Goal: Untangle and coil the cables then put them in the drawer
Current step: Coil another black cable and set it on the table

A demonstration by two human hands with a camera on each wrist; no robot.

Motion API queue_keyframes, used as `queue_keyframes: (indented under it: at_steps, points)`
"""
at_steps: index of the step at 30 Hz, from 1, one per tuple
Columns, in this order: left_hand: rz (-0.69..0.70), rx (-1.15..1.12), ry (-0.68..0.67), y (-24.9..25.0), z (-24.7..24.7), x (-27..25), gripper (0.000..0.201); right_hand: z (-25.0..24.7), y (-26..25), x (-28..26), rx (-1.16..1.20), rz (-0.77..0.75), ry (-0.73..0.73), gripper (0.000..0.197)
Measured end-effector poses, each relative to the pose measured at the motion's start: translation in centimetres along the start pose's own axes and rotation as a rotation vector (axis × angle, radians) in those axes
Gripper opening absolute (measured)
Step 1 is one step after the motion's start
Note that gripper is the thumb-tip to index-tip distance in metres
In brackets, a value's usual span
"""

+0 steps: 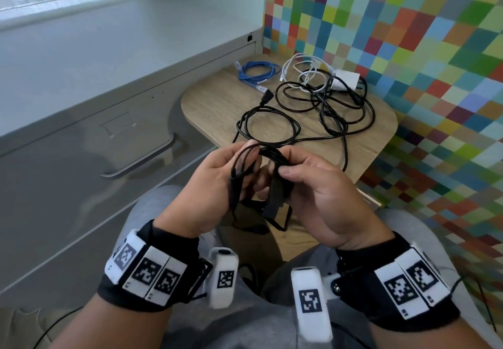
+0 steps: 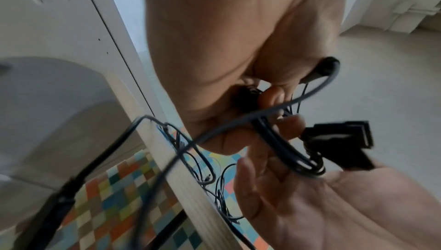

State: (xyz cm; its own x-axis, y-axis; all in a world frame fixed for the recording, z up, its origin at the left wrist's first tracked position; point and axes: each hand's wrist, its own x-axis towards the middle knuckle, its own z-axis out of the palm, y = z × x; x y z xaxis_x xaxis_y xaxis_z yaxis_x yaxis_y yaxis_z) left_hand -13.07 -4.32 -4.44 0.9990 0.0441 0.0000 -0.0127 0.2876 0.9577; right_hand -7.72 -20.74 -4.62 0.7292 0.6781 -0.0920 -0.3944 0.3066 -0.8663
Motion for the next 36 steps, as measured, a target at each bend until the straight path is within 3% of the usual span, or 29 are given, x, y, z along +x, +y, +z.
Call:
queue_keyframes:
  at_steps: [2, 6, 9, 16, 24, 31, 36]
  points:
    - [-0.010, -0.121, -0.020, -0.1, 0.4, 0.0, 0.032, 0.2, -0.1, 0.0, -0.017, 0.000, 0.004, 0.010]
    - [0.005, -0.184, -0.003, -0.8, 0.0, 0.2, 0.029, -0.3, -0.3, -0.1, -0.438, -0.125, 0.092, 0.009]
    - [0.008, -0.157, -0.028, -1.0, 0.3, 0.3, 0.032, -0.8, -0.4, -0.2, -0.587, -0.203, 0.106, 0.011]
    - [-0.014, -0.133, 0.000, -1.1, 0.2, 0.3, 0.031, -0.6, -0.6, -0.5, -0.491, -0.219, 0.133, 0.020]
    - [-0.061, -0.055, -0.006, -1.3, -0.3, 0.5, 0.044, -0.6, -0.6, -0.5, -0.388, -0.207, 0.270, 0.018]
    - [-0.023, 0.336, 0.107, -1.0, -1.0, 0.3, 0.040, -1.4, -0.7, -0.3, -0.433, -0.238, 0.355, 0.020]
    - [0.134, 0.553, 0.251, -0.7, -1.7, 0.5, 0.032, -1.8, -0.5, -0.1, -0.477, -0.272, 0.417, 0.021]
